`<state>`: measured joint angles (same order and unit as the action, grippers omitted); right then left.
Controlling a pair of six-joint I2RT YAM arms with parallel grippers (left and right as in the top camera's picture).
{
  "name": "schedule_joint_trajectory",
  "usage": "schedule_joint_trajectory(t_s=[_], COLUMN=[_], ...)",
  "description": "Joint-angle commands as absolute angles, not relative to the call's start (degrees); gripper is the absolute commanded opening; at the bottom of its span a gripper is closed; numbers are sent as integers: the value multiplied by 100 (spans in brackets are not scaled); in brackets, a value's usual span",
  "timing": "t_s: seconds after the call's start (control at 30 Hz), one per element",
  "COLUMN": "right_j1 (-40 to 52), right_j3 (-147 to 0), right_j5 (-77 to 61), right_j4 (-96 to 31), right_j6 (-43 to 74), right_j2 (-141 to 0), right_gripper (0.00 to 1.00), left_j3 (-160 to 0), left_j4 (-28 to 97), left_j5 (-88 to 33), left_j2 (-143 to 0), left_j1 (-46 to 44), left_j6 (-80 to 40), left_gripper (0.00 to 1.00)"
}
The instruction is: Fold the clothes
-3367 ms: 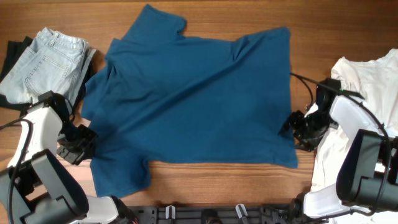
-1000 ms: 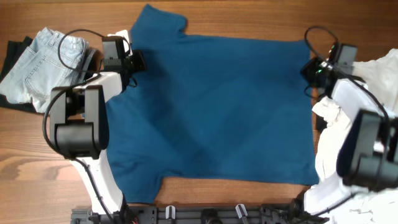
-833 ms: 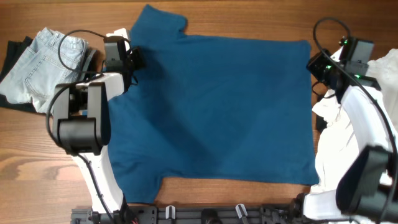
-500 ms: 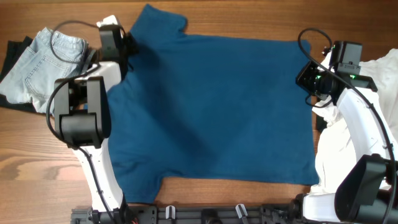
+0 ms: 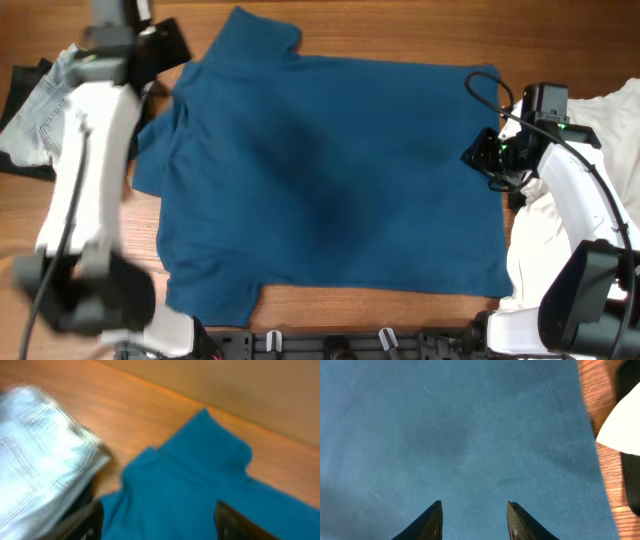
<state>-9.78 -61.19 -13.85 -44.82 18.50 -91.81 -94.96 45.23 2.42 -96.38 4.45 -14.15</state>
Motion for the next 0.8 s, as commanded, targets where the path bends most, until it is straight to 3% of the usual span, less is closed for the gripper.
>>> schedule_joint_trajectory(t_s=[0.0,0.1,0.2,0.47,0.77], right_j1=[-950,-950,-950,-950,-950], right_j3=[-6075,-6062,-6062,-6062,-6062], right_j5=[-1905,-1935,-1938,-1933,-1890], right_j4=[-4598,-4729,-4840,-4954,-5039], right_j6=[1535,1542,1546,1544,1522], right_j2=[-9242,-9242,-9242,-9242,-9242], right_gripper=[44,45,46,50,54], left_j3=[-9494,-9323,-8650,-6375,-5382], left_j4=[6075,7231,7483,6453,6097], left_j5=[349,191,110,-773,-209], left_j2=[-9207,-9231,-9247,-9358,-9821], left_j1=[1100,1568,1885,2073,2073], left_j6=[-2097,-2165,-1892,-1194,-1236], left_gripper=[68,64,64,79,79])
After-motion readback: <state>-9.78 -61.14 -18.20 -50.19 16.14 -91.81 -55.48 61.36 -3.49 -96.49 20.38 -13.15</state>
